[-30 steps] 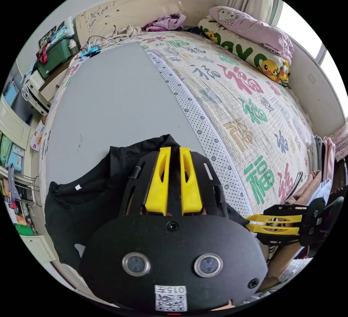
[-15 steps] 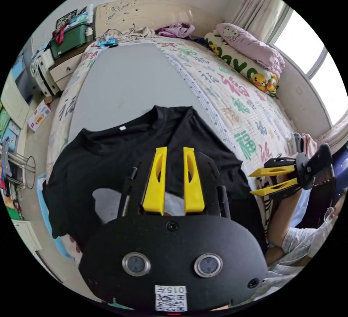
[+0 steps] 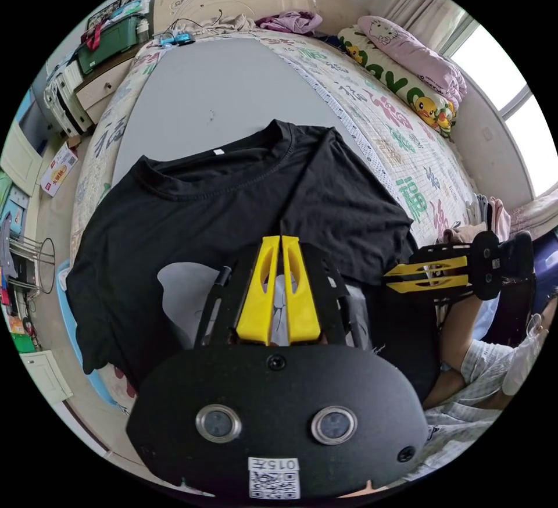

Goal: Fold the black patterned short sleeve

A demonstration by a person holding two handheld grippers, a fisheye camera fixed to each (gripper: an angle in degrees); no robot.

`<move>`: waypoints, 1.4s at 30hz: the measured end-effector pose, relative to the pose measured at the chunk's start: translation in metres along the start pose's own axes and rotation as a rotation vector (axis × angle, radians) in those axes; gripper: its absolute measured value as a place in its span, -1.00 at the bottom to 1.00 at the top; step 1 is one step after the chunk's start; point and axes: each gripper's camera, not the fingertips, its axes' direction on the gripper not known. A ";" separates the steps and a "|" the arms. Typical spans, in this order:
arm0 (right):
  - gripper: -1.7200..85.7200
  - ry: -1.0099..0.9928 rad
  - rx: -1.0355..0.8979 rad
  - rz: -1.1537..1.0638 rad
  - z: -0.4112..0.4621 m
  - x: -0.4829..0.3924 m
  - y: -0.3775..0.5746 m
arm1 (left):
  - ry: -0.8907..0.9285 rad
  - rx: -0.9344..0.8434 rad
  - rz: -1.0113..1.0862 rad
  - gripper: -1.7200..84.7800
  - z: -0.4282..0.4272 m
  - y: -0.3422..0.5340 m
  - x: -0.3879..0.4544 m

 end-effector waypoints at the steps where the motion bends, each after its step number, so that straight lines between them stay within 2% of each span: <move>1: -0.93 -0.024 0.014 0.008 0.000 0.009 0.009 | -0.005 0.015 0.008 -0.95 -0.004 0.001 0.001; 7: -0.94 -0.097 0.067 -0.006 0.006 0.042 0.049 | -0.011 0.068 0.023 -0.96 -0.031 0.014 0.004; 12: -0.82 -0.140 0.015 -0.048 0.021 0.070 0.083 | -0.050 0.005 0.016 -0.89 -0.031 0.023 0.001; 14: -0.81 -0.122 0.088 -0.004 0.003 0.096 0.113 | -0.121 0.013 0.007 -0.82 -0.043 0.031 0.001; 16: -0.82 -0.072 0.157 0.136 -0.012 0.135 0.146 | -0.174 0.045 0.038 -0.81 -0.058 0.040 0.007; 19: -0.81 -0.011 0.202 0.349 -0.006 0.197 0.196 | -0.096 0.081 0.184 -0.79 -0.079 0.058 0.035; 23: -0.78 0.059 0.080 0.348 0.033 0.216 0.205 | 0.019 0.077 0.406 -0.77 -0.083 0.077 0.089; 26: -0.79 0.100 0.010 0.353 0.065 0.233 0.218 | 0.092 0.057 0.472 -0.78 -0.078 0.083 0.103; 34: -0.87 0.114 -0.036 0.354 0.126 0.280 0.281 | 0.112 0.006 0.492 -0.94 -0.083 0.105 0.086; 39: -0.87 0.119 -0.055 0.351 0.169 0.308 0.334 | 0.092 0.037 0.490 -0.95 -0.103 0.120 0.069; 42: -0.86 0.083 -0.041 0.379 0.188 0.328 0.370 | 0.139 0.045 0.450 -0.94 -0.119 0.128 0.047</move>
